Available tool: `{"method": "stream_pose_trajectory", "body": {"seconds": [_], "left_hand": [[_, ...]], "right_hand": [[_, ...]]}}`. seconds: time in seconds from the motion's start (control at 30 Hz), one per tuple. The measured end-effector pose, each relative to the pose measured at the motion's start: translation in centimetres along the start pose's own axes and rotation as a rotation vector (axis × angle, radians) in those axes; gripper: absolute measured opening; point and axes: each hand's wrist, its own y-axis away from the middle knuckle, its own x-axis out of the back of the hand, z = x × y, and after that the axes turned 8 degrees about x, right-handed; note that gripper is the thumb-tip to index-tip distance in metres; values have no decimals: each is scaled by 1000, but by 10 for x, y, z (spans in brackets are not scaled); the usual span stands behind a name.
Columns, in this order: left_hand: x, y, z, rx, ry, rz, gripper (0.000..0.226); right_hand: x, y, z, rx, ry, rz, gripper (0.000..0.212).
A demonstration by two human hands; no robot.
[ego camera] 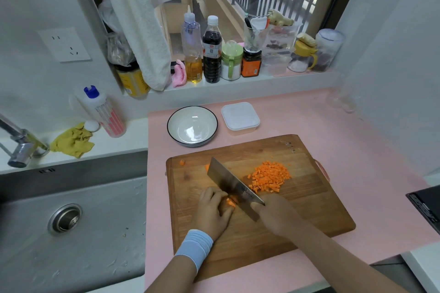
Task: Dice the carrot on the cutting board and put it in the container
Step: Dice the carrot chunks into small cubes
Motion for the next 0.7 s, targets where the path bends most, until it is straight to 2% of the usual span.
{"method": "stream_pose_trajectory", "body": {"seconds": [0.1, 0.23, 0.33, 0.5, 0.63, 0.7], "left_hand": [[-3, 0, 3, 59, -183, -31, 42], [-13, -9, 20, 157, -253, 1, 33], [-23, -23, 38, 221, -230, -7, 29], [-47, -47, 77, 216, -44, -61, 26], [-42, -54, 72, 426, -35, 99, 25], [-37, -56, 65, 515, -133, 68, 29]], "right_hand": [[6, -3, 9, 32, 37, -9, 28], [25, -8, 22, 39, 115, 33, 33], [44, -12, 35, 64, 113, 77, 32], [72, -20, 50, 140, 148, 102, 32], [83, -25, 55, 224, 219, 113, 35], [85, -29, 55, 259, 231, 123, 38]]}}
